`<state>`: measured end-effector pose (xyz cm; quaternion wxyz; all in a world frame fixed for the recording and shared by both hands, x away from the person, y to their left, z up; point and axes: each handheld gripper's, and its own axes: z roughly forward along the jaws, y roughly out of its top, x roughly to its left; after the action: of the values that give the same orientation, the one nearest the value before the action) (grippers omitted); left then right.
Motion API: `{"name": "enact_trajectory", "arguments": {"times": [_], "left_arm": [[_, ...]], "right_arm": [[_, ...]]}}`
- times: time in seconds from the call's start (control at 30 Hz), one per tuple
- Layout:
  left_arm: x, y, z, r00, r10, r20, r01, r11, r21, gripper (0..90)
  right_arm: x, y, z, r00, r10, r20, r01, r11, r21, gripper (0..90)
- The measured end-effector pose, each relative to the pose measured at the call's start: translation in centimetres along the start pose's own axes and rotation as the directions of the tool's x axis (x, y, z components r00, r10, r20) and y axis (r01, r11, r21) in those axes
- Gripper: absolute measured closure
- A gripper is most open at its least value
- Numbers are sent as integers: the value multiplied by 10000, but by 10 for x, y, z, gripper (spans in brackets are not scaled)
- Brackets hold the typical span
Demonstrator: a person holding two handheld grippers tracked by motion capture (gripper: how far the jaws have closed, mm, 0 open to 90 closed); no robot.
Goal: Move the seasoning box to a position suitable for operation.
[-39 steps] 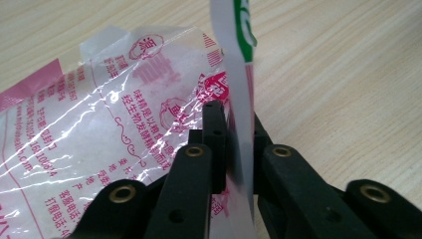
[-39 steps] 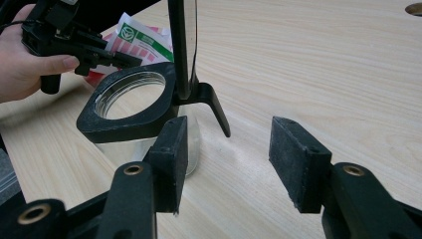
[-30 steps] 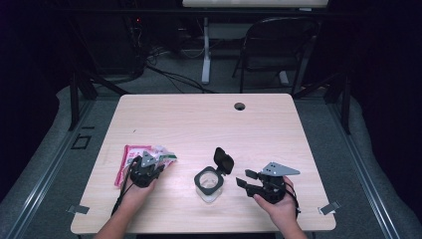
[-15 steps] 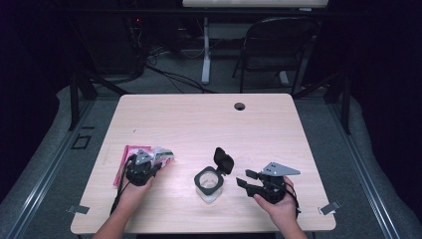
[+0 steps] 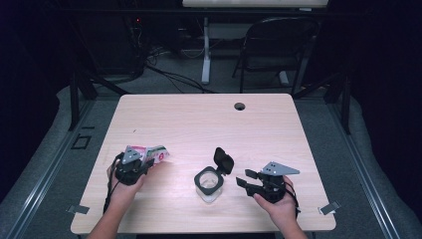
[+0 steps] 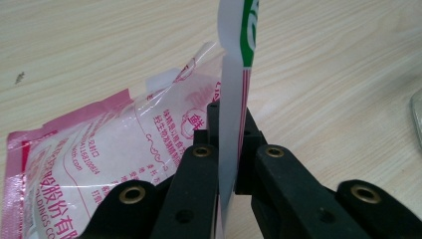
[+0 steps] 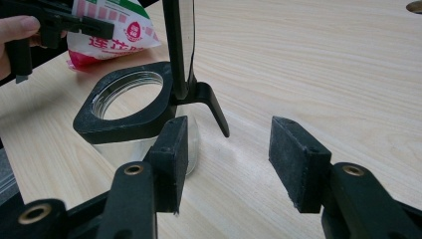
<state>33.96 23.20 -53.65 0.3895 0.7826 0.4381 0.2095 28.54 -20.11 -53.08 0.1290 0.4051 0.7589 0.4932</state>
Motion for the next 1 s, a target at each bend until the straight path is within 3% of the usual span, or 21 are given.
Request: {"name": "enact_trajectory", "arguments": {"times": [0.4, 0.73, 1.0], "left_arm": [[9, 1, -17, 9994, -338, -20, 337, 9986, -406, 900], [13, 4, -23, 9996, -272, -72, 269, 9986, -457, 900], [20, 9, -37, 9992, -192, -356, 166, 9973, -715, 900]], "right_arm": [[-1, 2, 1, 10000, -31, 26, 31, 10000, 23, 503], [-1, 2, 1, 10000, 40, 3, -40, 10000, -61, 503], [-1, 2, 1, 10000, 35, 17, -35, 10000, -73, 504]]}}
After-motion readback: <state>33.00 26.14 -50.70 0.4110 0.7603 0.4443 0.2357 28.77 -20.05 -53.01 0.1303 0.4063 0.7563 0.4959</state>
